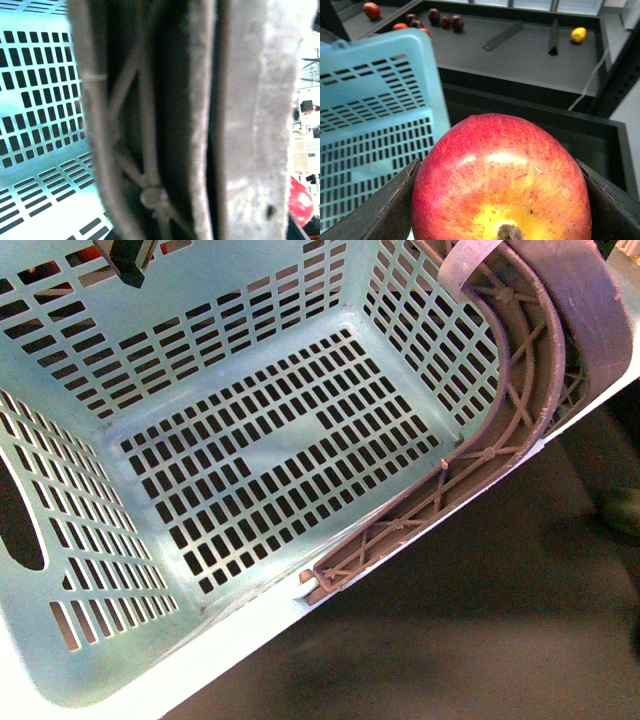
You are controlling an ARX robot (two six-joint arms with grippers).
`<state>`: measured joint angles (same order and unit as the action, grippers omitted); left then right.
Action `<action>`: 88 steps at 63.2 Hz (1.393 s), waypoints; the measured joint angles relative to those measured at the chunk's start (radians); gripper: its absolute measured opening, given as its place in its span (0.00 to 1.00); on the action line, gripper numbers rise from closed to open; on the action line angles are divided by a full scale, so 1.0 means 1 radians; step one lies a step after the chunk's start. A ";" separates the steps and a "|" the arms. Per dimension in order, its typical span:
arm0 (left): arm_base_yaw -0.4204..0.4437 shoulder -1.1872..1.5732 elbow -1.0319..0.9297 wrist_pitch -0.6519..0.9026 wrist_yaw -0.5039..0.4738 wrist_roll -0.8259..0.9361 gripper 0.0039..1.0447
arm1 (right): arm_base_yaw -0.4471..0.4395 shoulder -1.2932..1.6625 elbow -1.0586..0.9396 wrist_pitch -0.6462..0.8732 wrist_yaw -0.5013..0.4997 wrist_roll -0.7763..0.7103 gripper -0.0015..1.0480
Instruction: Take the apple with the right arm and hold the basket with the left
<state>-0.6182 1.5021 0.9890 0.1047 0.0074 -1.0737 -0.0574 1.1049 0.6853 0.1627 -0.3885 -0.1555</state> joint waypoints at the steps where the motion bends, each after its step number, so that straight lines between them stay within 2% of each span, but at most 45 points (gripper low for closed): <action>1: 0.000 0.000 0.000 0.000 0.000 0.000 0.13 | 0.013 0.001 0.002 0.002 0.006 0.005 0.76; 17: 0.000 0.000 0.000 0.000 0.000 0.000 0.13 | 0.267 0.112 0.036 0.049 0.138 0.055 0.76; 28: 0.000 0.000 0.000 0.000 0.000 0.000 0.13 | 0.392 0.245 0.064 0.081 0.187 0.072 0.76; 35: 0.000 0.000 0.000 0.000 0.003 0.005 0.13 | 0.431 0.285 0.076 0.085 0.224 0.075 0.76; 43: 0.000 0.000 0.000 0.000 0.001 0.003 0.13 | 0.449 0.310 0.096 0.094 0.244 0.085 0.92; 52: 0.000 0.000 0.000 0.000 0.002 0.003 0.13 | 0.444 0.317 0.109 0.109 0.258 0.111 0.91; 61: -0.002 0.004 0.000 0.000 0.008 -0.002 0.13 | 0.391 0.286 0.105 0.126 0.258 0.165 0.92; 69: -0.001 0.004 0.000 0.000 -0.006 0.000 0.13 | 0.279 0.206 0.066 0.145 0.266 0.208 0.92; 75: 0.000 0.004 0.000 0.000 -0.001 0.001 0.13 | 0.163 0.126 0.014 0.159 0.274 0.223 0.92; 84: -0.001 0.004 0.000 0.000 0.009 -0.004 0.13 | 0.093 0.070 -0.043 0.172 0.291 0.223 0.92; 88: -0.002 0.004 0.000 0.000 0.008 -0.005 0.13 | 0.098 0.063 -0.106 0.340 0.389 0.194 0.82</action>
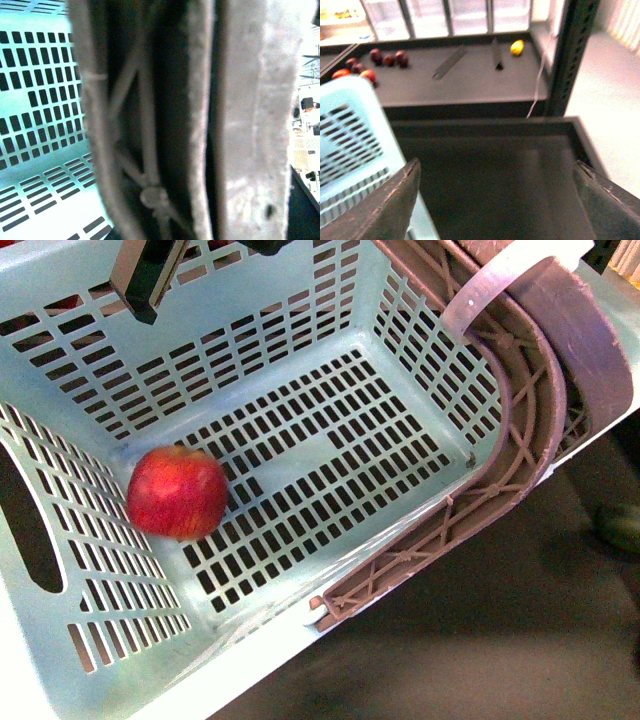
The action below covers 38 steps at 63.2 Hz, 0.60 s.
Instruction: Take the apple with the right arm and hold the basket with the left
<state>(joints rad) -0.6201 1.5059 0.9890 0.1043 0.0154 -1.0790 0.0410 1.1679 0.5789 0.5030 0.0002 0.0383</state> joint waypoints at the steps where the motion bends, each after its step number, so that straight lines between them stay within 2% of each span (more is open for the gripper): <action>1: 0.000 0.000 0.000 0.000 0.000 0.000 0.13 | -0.007 -0.006 -0.024 0.046 -0.002 -0.004 0.78; 9: 0.002 0.000 0.000 0.000 -0.009 0.002 0.13 | -0.037 -0.062 -0.142 0.164 0.001 -0.019 0.60; 33: 0.000 0.000 0.000 0.000 0.002 -0.002 0.13 | -0.040 -0.242 -0.360 0.196 0.000 -0.032 0.04; 38: 0.000 0.000 0.000 0.000 -0.001 -0.002 0.13 | -0.040 -0.278 -0.389 0.190 0.000 -0.035 0.02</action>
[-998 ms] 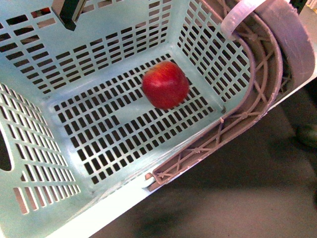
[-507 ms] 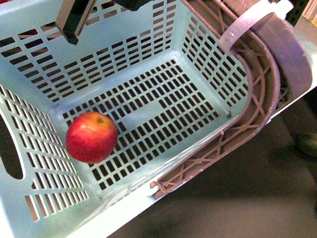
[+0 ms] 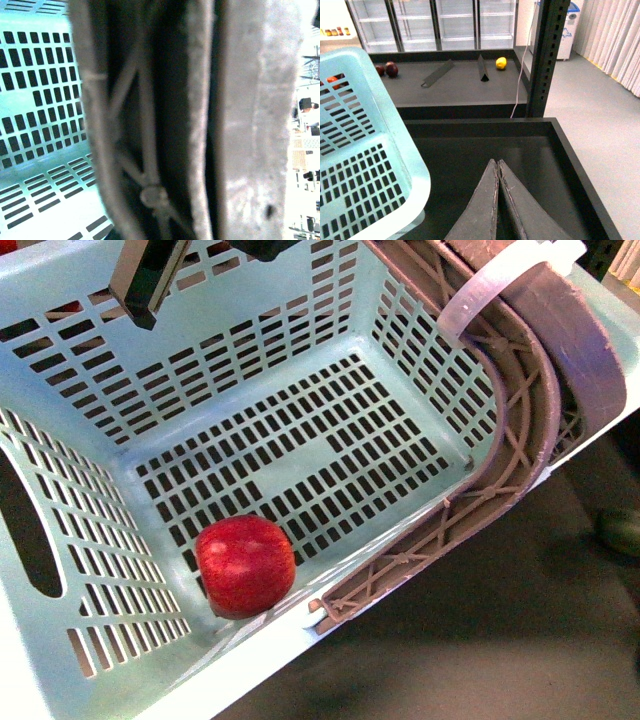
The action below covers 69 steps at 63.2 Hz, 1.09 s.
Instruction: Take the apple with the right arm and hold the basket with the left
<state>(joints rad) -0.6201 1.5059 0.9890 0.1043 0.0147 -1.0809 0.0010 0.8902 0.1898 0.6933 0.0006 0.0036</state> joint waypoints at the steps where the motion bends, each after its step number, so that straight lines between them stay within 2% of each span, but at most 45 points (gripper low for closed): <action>1: 0.000 0.000 0.000 0.000 -0.002 0.000 0.13 | 0.000 -0.010 -0.008 -0.002 0.000 0.000 0.02; 39: 0.000 0.000 0.000 0.000 -0.005 0.003 0.13 | 0.000 -0.325 -0.146 -0.183 0.000 0.000 0.02; 47: 0.000 0.000 0.000 0.000 -0.007 0.003 0.13 | 0.000 -0.353 -0.172 -0.167 0.002 -0.001 0.02; 69: 0.000 0.000 0.000 0.000 -0.006 0.004 0.13 | 0.000 -0.542 -0.172 -0.346 0.000 0.000 0.02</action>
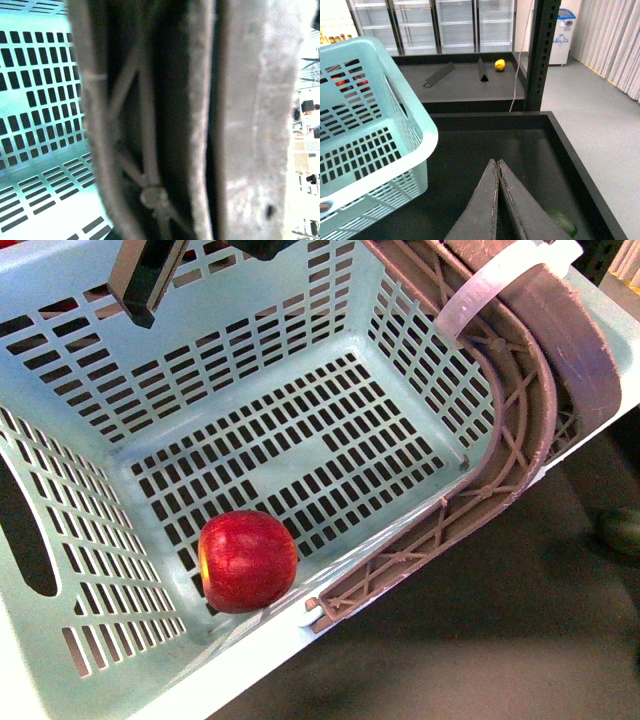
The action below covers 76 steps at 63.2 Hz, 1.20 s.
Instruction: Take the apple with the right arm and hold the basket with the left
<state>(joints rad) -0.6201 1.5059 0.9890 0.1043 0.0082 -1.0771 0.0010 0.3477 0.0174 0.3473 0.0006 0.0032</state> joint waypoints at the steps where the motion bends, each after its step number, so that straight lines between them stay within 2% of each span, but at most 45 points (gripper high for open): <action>1: 0.000 0.000 0.000 0.000 0.000 0.000 0.13 | 0.000 -0.008 0.000 -0.008 0.000 0.000 0.02; 33: 0.000 0.000 0.000 0.000 0.000 0.000 0.13 | 0.000 -0.172 0.000 -0.172 0.000 0.000 0.02; 38: 0.000 0.000 0.000 0.000 0.001 0.000 0.13 | 0.000 -0.276 0.000 -0.309 0.000 0.000 0.02; 41: 0.000 0.000 0.000 0.000 0.001 0.000 0.13 | 0.000 -0.317 0.000 -0.336 0.000 0.000 0.02; 59: 0.000 0.000 0.000 0.000 -0.001 0.000 0.13 | 0.000 -0.341 0.000 -0.346 0.000 -0.001 0.02; 76: 0.000 0.000 0.000 0.000 0.000 0.002 0.13 | 0.000 -0.342 0.000 -0.346 0.000 0.000 0.43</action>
<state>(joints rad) -0.6201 1.5059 0.9890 0.1043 0.0082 -1.0748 0.0010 0.0059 0.0174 0.0017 0.0006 0.0029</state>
